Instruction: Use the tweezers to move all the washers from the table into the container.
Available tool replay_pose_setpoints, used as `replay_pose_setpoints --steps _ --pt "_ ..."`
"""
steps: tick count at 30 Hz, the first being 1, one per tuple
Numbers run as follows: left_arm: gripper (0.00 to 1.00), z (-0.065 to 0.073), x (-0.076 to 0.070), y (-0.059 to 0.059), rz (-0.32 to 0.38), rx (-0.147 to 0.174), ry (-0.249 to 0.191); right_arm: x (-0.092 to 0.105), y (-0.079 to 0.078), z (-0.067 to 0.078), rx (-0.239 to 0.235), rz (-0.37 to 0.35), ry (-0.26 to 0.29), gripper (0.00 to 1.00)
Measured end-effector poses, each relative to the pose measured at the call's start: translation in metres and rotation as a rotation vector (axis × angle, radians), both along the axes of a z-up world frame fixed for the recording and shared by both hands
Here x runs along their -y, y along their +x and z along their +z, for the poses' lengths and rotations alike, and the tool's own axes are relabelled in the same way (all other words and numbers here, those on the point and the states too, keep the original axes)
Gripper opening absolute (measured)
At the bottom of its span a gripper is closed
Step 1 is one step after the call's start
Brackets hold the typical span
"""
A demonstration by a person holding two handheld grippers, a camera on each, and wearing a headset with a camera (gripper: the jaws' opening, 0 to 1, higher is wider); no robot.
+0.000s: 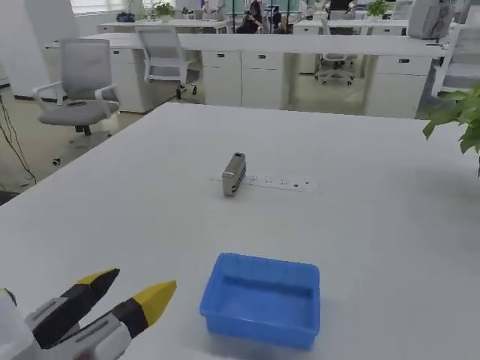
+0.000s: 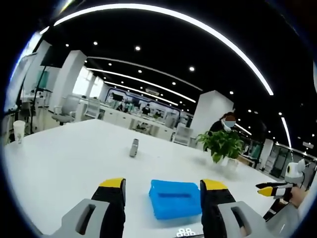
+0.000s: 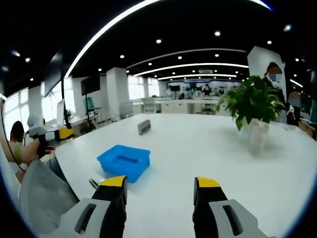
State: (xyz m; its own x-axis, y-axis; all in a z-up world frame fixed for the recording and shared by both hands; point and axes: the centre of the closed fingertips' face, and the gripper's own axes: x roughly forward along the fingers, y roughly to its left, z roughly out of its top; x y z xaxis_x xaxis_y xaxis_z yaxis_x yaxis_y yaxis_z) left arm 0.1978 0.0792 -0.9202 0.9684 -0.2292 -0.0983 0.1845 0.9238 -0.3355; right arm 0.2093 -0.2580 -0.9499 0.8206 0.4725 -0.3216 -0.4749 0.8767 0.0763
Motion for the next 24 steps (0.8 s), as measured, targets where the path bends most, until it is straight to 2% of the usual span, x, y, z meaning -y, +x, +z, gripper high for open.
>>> replay_pose_setpoints --steps 3,8,10,11,12,13,14,15,16,18,19,20,21,22,23,24 --pt "0.63 0.002 0.003 0.0 -0.021 0.01 0.008 0.007 0.002 0.001 0.007 -0.031 0.003 0.51" --pt "0.64 0.005 0.012 -0.002 -0.063 0.029 0.085 0.013 0.004 0.006 0.036 -0.074 -0.008 0.54" --pt "0.64 0.007 0.013 -0.002 -0.076 0.04 0.095 0.017 0.005 0.004 0.031 -0.088 -0.019 0.56" --pt "0.64 0.009 0.015 -0.003 -0.095 0.053 0.085 0.017 0.005 0.003 0.026 -0.086 -0.017 0.54" --pt "0.64 0.015 0.024 -0.005 -0.157 0.077 0.035 0.015 0.002 -0.002 -0.008 -0.068 -0.019 0.5" --pt "0.64 0.018 0.031 -0.008 -0.205 0.086 -0.004 0.011 -0.002 -0.007 -0.051 -0.038 -0.001 0.45" --pt "0.62 0.022 0.04 -0.014 -0.275 0.091 -0.056 0.006 -0.005 -0.009 -0.073 -0.013 0.021 0.39" --pt "0.58 0.025 0.042 -0.016 -0.304 0.097 -0.063 0.001 -0.007 -0.009 -0.077 0.028 0.018 0.37" --pt "0.56 0.023 0.046 -0.018 -0.346 0.093 -0.024 -0.002 -0.008 -0.009 -0.083 0.034 0.025 0.36" --pt "0.52 0.019 0.052 -0.022 -0.421 0.077 0.029 -0.007 -0.008 -0.009 -0.087 0.071 -0.039 0.34" --pt "0.5 0.019 0.054 -0.023 -0.462 0.084 0.062 -0.013 -0.009 -0.01 -0.1 0.099 -0.062 0.34" --pt "0.49 0.014 0.057 -0.026 -0.522 0.077 0.107 -0.02 -0.011 -0.012 -0.12 0.126 -0.081 0.35" --pt "0.46 0.006 0.057 -0.026 -0.557 0.054 0.149 -0.033 -0.015 -0.015 -0.142 0.193 -0.123 0.36" --pt "0.42 -0.005 0.056 -0.027 -0.606 0.022 0.204 -0.042 -0.017 -0.017 -0.157 0.228 -0.14 0.37" --pt "0.35 -0.011 0.057 -0.027 -0.634 0.007 0.23 -0.053 -0.019 -0.02 -0.177 0.274 -0.164 0.38" --pt "0.28 -0.018 0.06 -0.027 -0.688 -0.016 0.218 -0.07 -0.025 -0.027 -0.201 0.378 -0.201 0.36"
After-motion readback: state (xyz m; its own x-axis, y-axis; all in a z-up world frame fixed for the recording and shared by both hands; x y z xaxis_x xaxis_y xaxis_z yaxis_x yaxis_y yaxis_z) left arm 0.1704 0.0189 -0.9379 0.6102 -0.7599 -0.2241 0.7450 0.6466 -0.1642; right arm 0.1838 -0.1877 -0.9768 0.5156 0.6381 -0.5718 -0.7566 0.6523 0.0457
